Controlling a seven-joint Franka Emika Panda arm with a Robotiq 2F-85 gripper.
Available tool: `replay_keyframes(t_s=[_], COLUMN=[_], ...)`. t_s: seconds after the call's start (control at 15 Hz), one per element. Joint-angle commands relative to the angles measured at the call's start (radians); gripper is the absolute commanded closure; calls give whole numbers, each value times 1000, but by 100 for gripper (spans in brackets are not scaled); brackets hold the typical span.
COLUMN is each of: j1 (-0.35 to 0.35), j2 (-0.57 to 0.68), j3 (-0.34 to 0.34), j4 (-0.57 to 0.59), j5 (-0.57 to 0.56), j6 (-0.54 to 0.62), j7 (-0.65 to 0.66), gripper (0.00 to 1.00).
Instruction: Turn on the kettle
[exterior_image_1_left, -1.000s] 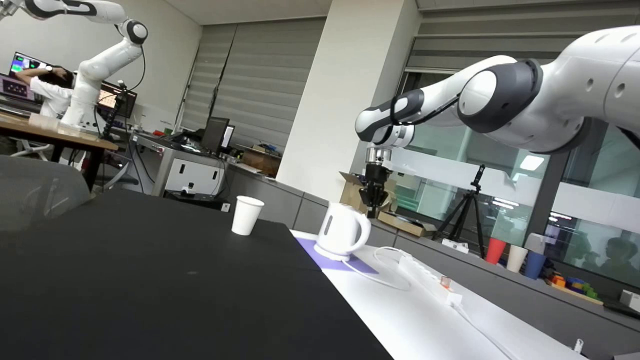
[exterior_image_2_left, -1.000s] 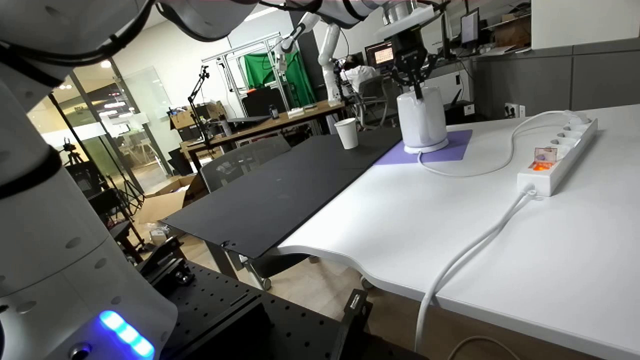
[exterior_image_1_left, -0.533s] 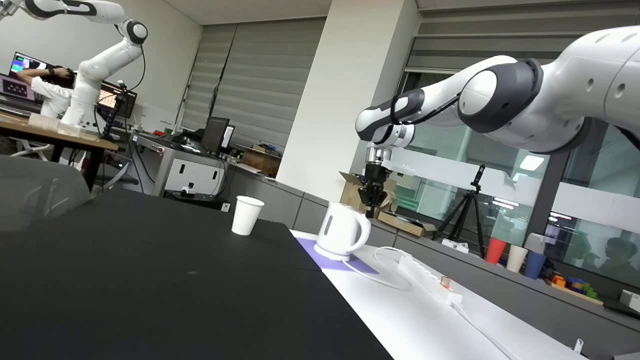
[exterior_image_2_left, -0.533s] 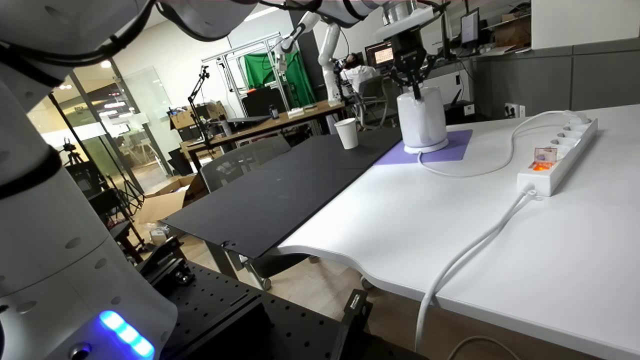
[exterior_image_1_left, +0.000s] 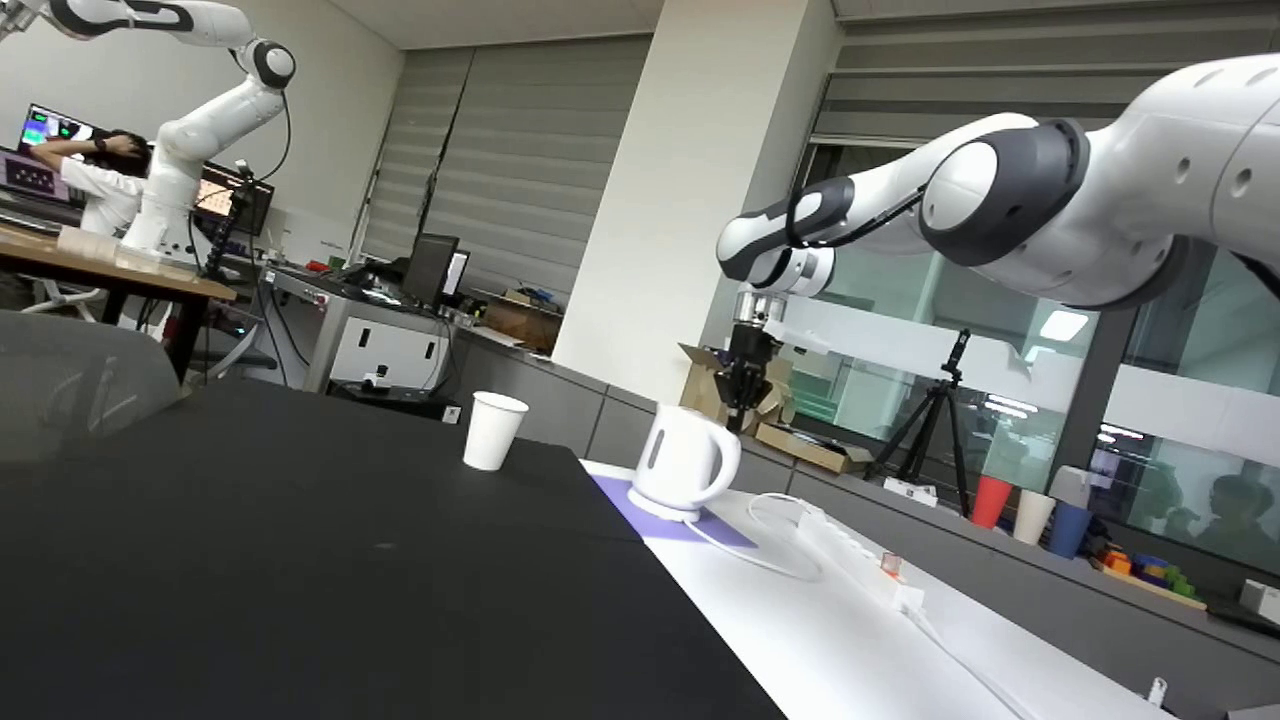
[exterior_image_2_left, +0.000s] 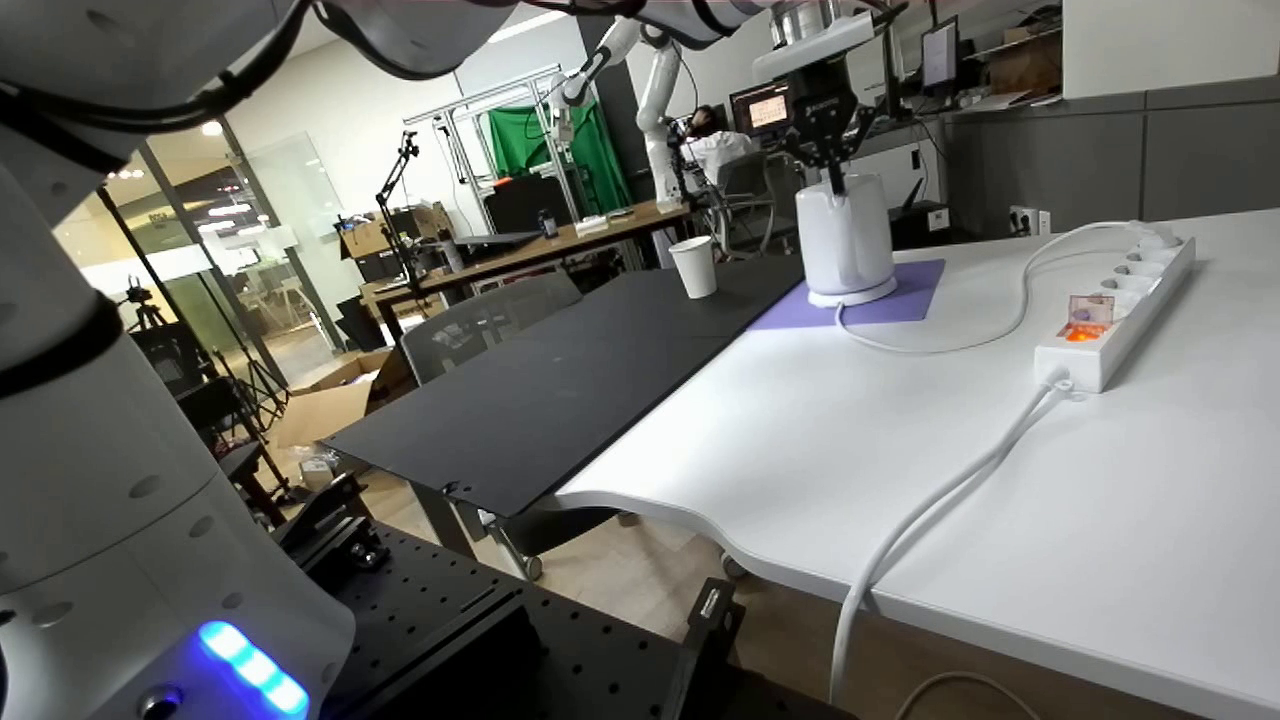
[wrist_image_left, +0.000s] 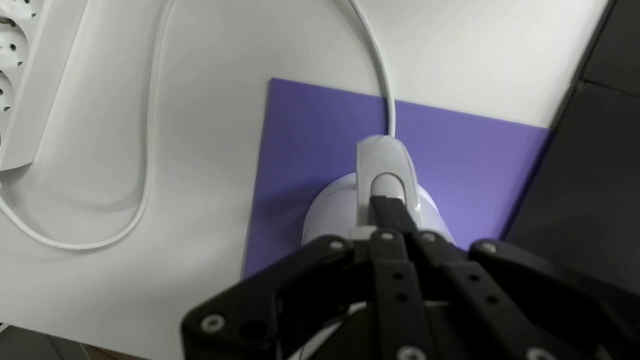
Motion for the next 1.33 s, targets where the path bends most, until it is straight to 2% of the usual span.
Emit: replay_keyframes(t_s=[0.0, 0.27, 0.67, 0.93, 1.07, 1.27], j1=[-14, -15, 14, 23, 19, 24], j2=[-6, -14, -9, -8, -15, -24], j3=[17, 15, -7, -10, -5, -12], j4=[-11, -10, 31, 68, 81, 94], j5=[26, 38, 1, -10, -4, -8], j6=[39, 36, -294, -411, -333, -156], j7=[-8, -18, -48, -59, -52, -25], gripper=[100, 100, 100, 100, 100, 100])
